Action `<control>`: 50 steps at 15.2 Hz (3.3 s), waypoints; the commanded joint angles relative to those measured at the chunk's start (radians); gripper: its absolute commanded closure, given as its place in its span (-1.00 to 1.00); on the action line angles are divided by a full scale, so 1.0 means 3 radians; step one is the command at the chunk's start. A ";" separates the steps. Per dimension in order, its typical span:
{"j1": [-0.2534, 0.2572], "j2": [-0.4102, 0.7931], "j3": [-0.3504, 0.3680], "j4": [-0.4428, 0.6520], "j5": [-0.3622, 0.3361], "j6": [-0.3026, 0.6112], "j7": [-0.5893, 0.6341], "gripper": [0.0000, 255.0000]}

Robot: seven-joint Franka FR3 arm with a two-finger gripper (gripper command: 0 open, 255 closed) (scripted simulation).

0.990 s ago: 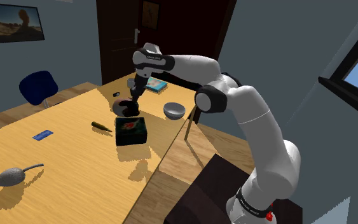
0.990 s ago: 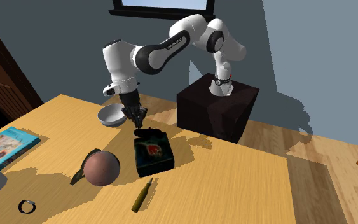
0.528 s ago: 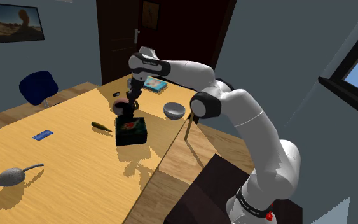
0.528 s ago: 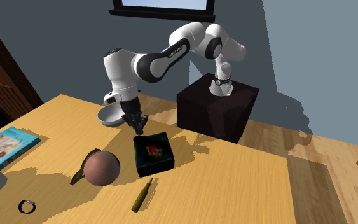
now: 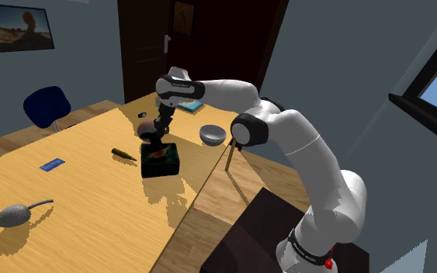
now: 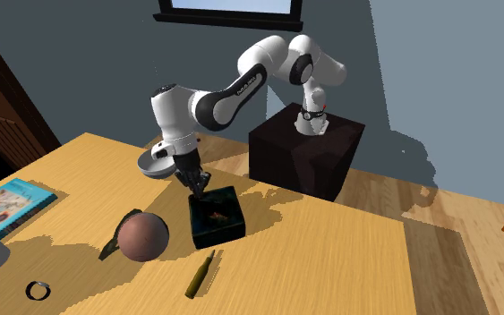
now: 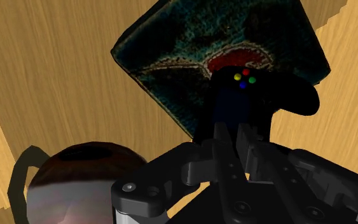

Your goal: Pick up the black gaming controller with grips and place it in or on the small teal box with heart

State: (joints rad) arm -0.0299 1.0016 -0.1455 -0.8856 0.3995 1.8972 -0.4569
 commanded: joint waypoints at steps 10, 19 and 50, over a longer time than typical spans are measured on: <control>0.0002 0.0139 0.0016 -0.0074 0.0028 0.0208 -0.0063 1.00; 0.0383 -0.0400 0.0297 -0.1056 -0.0869 0.1212 -0.3085 -1.00; 0.0378 -0.0260 0.0330 -0.0923 -0.0910 0.1239 -0.3134 1.00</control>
State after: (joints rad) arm 0.0819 0.9308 -0.0459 -1.1643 0.1274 2.2778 -1.3996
